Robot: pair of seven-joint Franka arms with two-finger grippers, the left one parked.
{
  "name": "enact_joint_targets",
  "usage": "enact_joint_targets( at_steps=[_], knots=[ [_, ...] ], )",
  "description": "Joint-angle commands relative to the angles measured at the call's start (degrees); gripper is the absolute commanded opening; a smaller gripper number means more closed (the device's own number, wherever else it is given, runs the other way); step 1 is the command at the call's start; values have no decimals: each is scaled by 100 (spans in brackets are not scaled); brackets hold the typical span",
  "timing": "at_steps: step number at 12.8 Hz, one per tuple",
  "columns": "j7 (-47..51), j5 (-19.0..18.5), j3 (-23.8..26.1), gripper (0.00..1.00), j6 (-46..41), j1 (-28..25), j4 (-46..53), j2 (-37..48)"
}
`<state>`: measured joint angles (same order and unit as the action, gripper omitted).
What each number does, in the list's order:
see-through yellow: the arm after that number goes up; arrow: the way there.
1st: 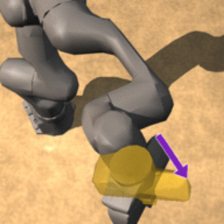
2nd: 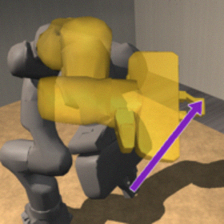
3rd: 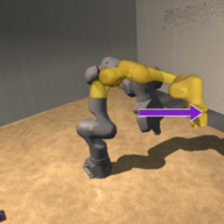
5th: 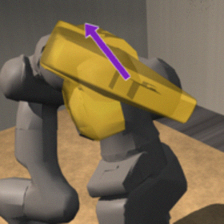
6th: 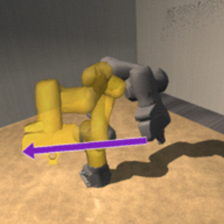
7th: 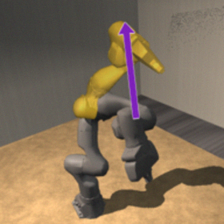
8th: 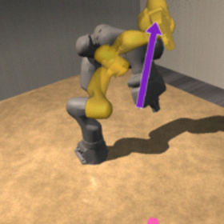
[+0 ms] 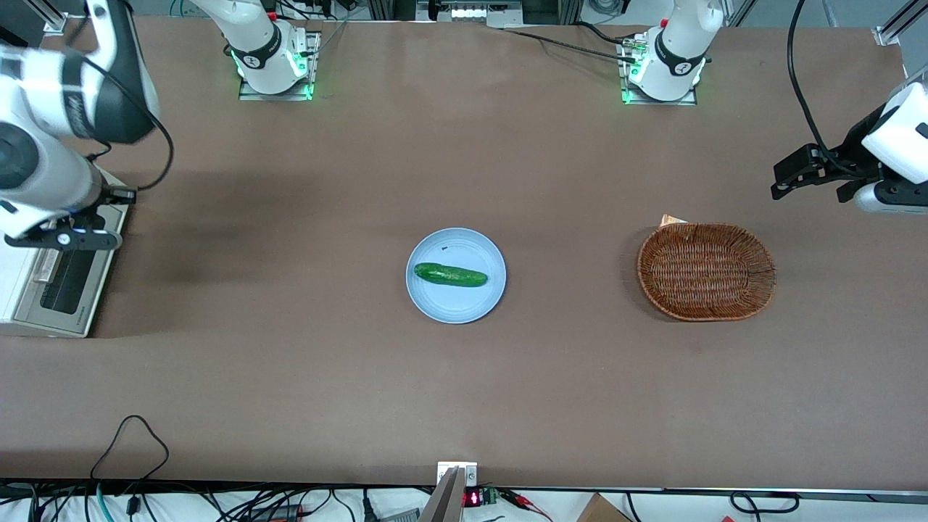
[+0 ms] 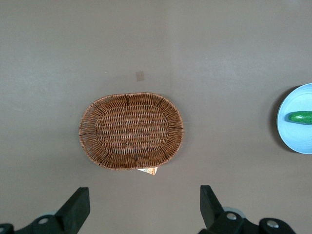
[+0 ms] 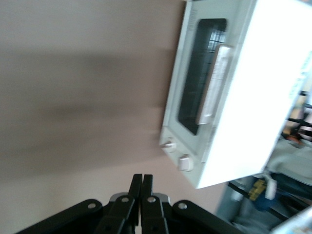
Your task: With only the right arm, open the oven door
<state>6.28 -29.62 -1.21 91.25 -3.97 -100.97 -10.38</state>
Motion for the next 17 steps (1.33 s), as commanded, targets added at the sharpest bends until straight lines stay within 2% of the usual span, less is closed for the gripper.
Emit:
enact_joint_targets(
  at_steps=[1, 5, 7, 8, 13, 17],
  knots=[
    [530, -805, 7, 6, 147, -16, -150, -209],
    [1592, -2299, -10, 6, 236, 81, -344, -754],
    [2331, -2757, -28, 5, 236, 89, -344, -1044],
    [2560, -2899, -37, 2, 244, 89, -353, -1176],
    [3510, -3575, -45, 2, 701, 291, -668, -1406],
    [3818, -3734, -45, 2, 868, 405, -722, -1520]
  ],
)
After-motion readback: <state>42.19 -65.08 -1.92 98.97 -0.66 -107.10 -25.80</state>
